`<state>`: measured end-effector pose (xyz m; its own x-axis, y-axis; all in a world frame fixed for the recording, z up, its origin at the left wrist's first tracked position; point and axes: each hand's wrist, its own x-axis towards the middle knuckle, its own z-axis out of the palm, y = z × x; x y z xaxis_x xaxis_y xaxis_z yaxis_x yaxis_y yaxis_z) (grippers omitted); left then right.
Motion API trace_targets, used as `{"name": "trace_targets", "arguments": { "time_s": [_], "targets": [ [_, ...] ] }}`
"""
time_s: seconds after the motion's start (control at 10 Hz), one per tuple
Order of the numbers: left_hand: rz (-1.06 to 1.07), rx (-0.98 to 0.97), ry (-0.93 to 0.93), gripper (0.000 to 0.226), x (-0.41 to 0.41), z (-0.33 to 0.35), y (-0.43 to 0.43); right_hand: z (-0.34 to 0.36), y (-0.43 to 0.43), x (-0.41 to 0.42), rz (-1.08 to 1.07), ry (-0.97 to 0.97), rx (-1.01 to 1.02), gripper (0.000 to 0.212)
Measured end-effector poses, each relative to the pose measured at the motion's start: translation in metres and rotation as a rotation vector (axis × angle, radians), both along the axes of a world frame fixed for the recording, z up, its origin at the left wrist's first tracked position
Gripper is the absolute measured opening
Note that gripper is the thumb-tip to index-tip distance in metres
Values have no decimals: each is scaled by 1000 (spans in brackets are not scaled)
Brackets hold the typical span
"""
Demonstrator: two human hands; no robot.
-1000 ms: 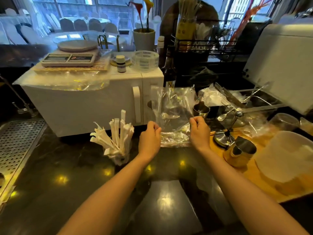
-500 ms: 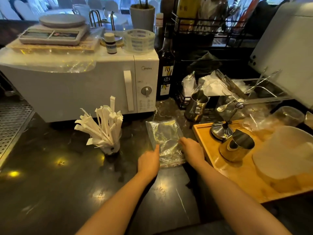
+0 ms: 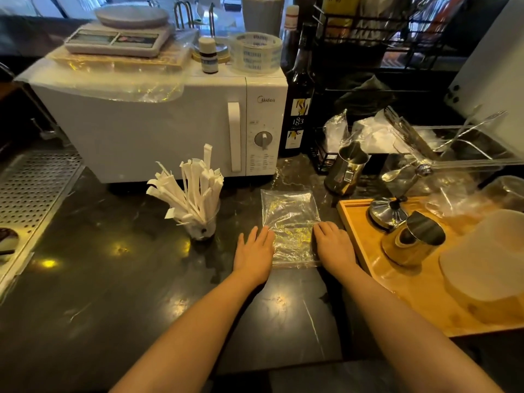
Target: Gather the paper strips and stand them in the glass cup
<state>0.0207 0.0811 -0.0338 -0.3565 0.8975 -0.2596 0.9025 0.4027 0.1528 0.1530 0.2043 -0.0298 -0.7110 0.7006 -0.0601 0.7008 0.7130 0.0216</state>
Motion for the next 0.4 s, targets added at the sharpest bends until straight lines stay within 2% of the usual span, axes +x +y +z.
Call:
{"name": "trace_targets", "arguments": {
  "time_s": [0.2,0.3,0.4],
  "targets": [
    [-49,-73,-77,51,-10,23,3,16,-6,-2,-85,-70,-108,48],
    [-46,18,-96,50,-13,41,4,26,-9,-7,-131,58,-162,47],
    [-57,127,-71,52,-11,59,6,39,-12,-19,-126,193,-131,51]
  ]
}}
